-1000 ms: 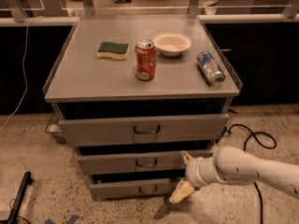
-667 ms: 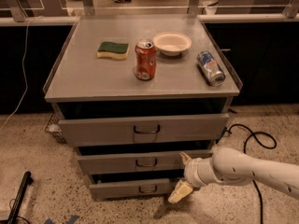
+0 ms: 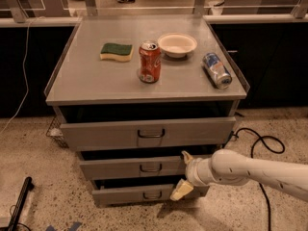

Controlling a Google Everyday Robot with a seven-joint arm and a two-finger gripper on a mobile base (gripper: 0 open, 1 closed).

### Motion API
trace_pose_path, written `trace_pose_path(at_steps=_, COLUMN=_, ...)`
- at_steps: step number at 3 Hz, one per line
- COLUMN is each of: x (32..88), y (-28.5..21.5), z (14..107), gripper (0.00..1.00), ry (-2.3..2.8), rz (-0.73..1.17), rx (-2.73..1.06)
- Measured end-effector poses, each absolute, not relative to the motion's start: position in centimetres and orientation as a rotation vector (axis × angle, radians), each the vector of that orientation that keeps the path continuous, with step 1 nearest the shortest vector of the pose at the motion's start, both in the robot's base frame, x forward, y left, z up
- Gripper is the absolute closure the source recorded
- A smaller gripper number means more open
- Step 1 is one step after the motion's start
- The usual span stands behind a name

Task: Open middle drawer

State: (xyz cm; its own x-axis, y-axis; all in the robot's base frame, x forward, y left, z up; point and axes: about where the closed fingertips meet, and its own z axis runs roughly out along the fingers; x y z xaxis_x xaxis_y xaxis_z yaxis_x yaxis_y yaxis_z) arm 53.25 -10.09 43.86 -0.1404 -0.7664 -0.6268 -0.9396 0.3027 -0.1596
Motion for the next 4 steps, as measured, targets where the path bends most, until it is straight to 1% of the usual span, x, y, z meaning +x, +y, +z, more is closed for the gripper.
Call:
trace_pose_path(at_steps=1, x=54.3, y=-10.2, z=42.9, gripper=0.00, ry=1.953, rz=0.328, rx=-1.508)
trace_pose_path(at_steps=3, x=59.1, y=-9.4, z=43.5, gripper=0.00, ry=1.888, rz=0.223, rx=-1.519)
trace_pose_path(at_steps=4, x=59.3, y=-10.4, z=41.5, gripper=0.00, ry=1.901, rz=0.209, rx=-1.487)
